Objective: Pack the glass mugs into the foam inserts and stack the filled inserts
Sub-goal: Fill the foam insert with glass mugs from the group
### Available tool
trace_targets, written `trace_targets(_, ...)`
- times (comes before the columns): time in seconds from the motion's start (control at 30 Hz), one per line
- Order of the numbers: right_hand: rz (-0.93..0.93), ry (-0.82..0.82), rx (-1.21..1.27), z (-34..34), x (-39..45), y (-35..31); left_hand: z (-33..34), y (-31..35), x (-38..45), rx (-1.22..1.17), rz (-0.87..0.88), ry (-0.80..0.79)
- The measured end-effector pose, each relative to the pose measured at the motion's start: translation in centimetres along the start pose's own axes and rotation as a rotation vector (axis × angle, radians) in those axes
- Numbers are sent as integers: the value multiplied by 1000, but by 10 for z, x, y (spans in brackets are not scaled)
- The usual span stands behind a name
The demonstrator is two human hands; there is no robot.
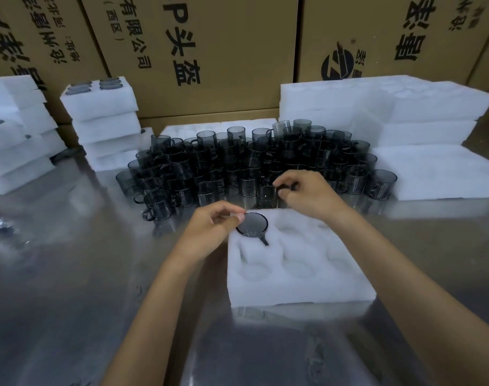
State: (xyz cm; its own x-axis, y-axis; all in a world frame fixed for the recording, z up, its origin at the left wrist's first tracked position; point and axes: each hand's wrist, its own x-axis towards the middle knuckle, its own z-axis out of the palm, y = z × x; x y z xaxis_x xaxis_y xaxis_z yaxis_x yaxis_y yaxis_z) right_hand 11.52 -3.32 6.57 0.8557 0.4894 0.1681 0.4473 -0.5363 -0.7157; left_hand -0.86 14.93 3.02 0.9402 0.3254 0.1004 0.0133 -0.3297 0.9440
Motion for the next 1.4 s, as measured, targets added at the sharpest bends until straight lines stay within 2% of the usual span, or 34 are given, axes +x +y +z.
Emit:
trace_targets(0.2,117,-225,-72,4,24,5,0,5,-2,12,-2,12)
trace_targets(0.33,138,-226,-12,8,26,2,1,6,-3,-9,-7,44)
trace_targets(0.43,137,-230,14,11,23,2,1,6,-1,-21,8,132)
trace_targets(0.57,104,-65,-57,18,13,5,5,4,-2,108,132,352)
trace_targets(0.7,-30,137,-38,16,-1,-4,12,8,-7,51,243,428)
trace_targets(0.8,-204,248,42,10,-19,-15,12,15,-10,3,303,396)
trace_targets(0.93,-398,306,145,3,-51,-24,18,24,-15,4,323,182)
trace_targets(1.03,-440,330,223,-2,-65,-23,24,30,-20,10,327,69)
trace_targets(1.27,-422,235,501,3,-76,-4,37,40,-28,39,394,118)
trace_targets(1.4,-428,221,577,2,-77,4,43,41,-28,-13,399,141)
